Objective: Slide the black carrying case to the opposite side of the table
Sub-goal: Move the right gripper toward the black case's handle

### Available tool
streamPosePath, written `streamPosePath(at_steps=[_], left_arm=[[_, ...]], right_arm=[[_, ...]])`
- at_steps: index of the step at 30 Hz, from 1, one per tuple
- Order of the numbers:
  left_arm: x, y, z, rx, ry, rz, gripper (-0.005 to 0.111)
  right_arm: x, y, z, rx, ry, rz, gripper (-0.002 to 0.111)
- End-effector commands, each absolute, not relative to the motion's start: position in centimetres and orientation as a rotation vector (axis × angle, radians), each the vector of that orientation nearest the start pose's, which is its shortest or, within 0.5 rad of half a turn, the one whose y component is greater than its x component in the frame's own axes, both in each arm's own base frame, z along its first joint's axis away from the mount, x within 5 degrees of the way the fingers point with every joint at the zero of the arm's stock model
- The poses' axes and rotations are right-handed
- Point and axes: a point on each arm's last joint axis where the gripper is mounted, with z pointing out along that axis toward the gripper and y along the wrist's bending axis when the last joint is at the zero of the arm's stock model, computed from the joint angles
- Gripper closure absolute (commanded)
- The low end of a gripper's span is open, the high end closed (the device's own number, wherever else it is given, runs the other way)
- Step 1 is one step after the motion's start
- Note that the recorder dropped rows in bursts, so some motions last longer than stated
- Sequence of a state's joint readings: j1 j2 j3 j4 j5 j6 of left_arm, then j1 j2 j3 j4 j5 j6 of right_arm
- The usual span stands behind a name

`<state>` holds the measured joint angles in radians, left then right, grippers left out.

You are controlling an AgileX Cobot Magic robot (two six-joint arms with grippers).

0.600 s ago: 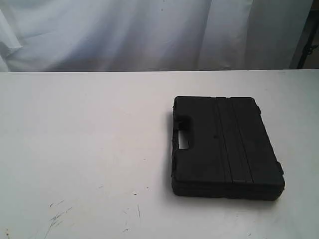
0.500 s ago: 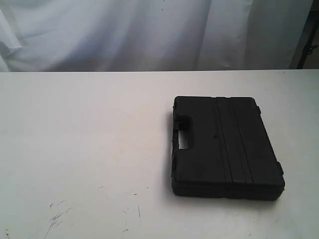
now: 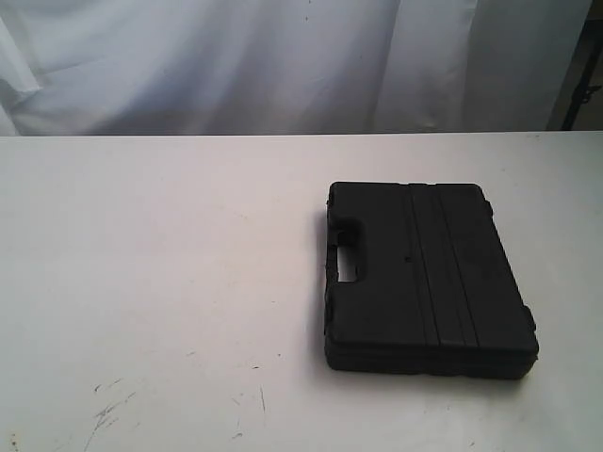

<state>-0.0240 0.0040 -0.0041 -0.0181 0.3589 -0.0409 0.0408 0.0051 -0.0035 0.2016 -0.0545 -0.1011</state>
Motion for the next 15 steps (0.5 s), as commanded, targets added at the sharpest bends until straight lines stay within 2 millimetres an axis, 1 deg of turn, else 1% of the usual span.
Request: streamPosePath(at_steps=[1,7,12,15], left_arm=[[5.3,-0.2,18.2,-0.031,1.828,-0.064,0.107],[5.3,-0.2,18.2,-0.031,1.828,-0.064,0.107],[5.3,-0.2,18.2,-0.031,1.828,-0.064,0.107],[5.3,-0.2,18.2,-0.031,1.828,-0.064,0.107]], right_arm=[[5.4,-0.1,22.5,0.072,1.356,0.101,0.108],[5.3,-0.2,23.2,0.082,1.271,0.091,0.108],[4.6,-0.6,24.8,0.105,1.077,0.069,0.108],[4.4,-0.7,25.0,0.134,1.045,0.107,0.108]])
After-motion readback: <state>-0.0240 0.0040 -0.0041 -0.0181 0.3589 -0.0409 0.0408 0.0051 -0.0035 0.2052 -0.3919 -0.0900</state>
